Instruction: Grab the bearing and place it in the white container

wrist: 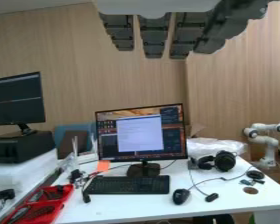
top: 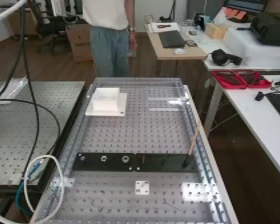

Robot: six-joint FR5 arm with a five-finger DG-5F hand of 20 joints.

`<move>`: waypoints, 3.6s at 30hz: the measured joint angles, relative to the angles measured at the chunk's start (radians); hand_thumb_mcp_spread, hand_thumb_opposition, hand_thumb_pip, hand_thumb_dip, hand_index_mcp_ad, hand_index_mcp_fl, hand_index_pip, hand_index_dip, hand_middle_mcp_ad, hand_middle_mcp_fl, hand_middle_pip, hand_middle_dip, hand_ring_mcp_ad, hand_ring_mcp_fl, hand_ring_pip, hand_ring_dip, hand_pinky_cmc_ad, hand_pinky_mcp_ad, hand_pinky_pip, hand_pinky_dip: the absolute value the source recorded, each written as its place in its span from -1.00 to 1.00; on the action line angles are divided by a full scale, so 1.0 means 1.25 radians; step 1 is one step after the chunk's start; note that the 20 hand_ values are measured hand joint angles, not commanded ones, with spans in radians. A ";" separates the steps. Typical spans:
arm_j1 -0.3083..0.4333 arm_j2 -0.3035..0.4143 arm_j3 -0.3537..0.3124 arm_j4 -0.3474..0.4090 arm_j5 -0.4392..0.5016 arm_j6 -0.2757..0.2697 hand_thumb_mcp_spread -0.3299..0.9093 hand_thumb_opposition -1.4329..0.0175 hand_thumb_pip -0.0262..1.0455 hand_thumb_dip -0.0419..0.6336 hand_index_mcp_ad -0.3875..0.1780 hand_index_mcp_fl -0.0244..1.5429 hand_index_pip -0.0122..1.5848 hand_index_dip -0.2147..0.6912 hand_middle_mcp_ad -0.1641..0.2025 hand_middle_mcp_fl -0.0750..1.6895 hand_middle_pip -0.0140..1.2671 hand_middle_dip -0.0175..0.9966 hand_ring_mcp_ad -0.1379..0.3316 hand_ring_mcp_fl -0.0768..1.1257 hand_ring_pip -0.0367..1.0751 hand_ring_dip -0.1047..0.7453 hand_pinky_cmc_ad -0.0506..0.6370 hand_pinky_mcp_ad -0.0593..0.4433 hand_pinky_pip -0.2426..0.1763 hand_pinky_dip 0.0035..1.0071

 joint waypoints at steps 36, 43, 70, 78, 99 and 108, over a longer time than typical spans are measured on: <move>0.004 0.005 -0.020 0.020 0.010 0.002 -0.04 0.09 -0.49 -0.81 0.35 -0.90 -0.88 -0.08 0.20 -0.76 -0.78 -0.62 0.23 -0.85 -0.74 -0.60 0.21 0.49 -0.12 -0.38; 0.007 0.004 -0.040 0.031 0.024 -0.002 -0.04 0.09 -0.50 -0.81 0.35 -0.90 -0.88 -0.08 0.30 -0.76 -0.78 -0.62 0.25 -0.85 -0.74 -0.60 0.21 0.49 -0.19 -0.37; 0.012 -0.021 -0.196 0.216 0.096 -0.030 -0.04 0.04 -0.10 -0.65 0.33 -0.90 -0.86 -0.18 0.28 -0.71 -0.78 -0.59 0.25 -0.85 -0.73 -0.60 0.21 0.47 -0.20 -0.37; 0.010 -0.035 -0.258 0.274 0.165 -0.018 -0.02 0.02 -0.07 -0.56 0.27 -0.86 -0.86 -0.22 0.29 -0.73 -0.78 -0.59 0.25 -0.85 -0.73 -0.59 0.22 0.47 -0.20 -0.36; -0.164 -0.118 -0.327 0.392 -0.065 -0.036 0.03 0.00 0.05 -0.42 0.15 -0.81 -0.24 -0.25 0.30 -0.81 -0.78 -0.59 0.28 -0.85 -0.74 -0.59 0.21 0.47 -0.20 -0.38; -0.247 -0.201 -0.303 0.419 -0.193 -0.038 0.06 -0.04 0.06 -0.42 0.10 -0.81 0.06 -0.25 0.29 -0.83 -0.78 -0.59 0.28 -0.85 -0.74 -0.59 0.22 0.47 -0.20 -0.42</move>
